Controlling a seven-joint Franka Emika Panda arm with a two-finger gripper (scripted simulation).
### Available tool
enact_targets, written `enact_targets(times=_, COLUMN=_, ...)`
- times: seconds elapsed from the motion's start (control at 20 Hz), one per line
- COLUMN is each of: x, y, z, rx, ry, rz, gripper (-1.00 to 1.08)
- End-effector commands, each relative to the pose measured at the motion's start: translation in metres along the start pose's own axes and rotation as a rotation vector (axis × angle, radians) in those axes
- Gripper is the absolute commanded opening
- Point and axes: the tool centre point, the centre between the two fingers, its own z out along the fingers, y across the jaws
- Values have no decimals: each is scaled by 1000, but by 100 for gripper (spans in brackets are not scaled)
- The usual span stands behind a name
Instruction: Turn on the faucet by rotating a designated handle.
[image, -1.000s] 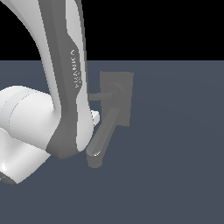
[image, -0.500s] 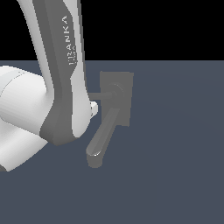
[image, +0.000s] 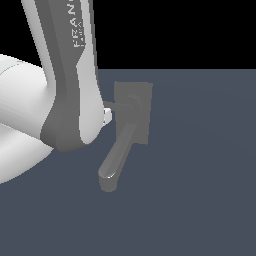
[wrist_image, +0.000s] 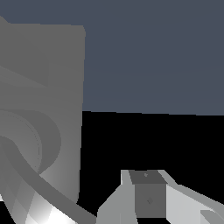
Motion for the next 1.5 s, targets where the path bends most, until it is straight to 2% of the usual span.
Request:
enact_targets(times=0.0, x=-10, y=-1, z=0, rx=-1, ry=-6, rz=1, gripper=-100)
enact_targets(times=0.75, x=-69, y=-17, z=-1, rx=-7, ry=-15, rz=8, gripper=-100)
enact_targets(times=0.8, x=-69, y=-17, z=-1, rx=-7, ry=-15, rz=8, gripper=-100)
enact_targets(times=0.85, x=-54, y=-22, z=-2, rx=0, ry=6, rz=-5, gripper=-100)
enact_targets(times=1.45, x=-91, y=-51, z=-2, rx=-5, ry=-7, rz=3, gripper=-100)
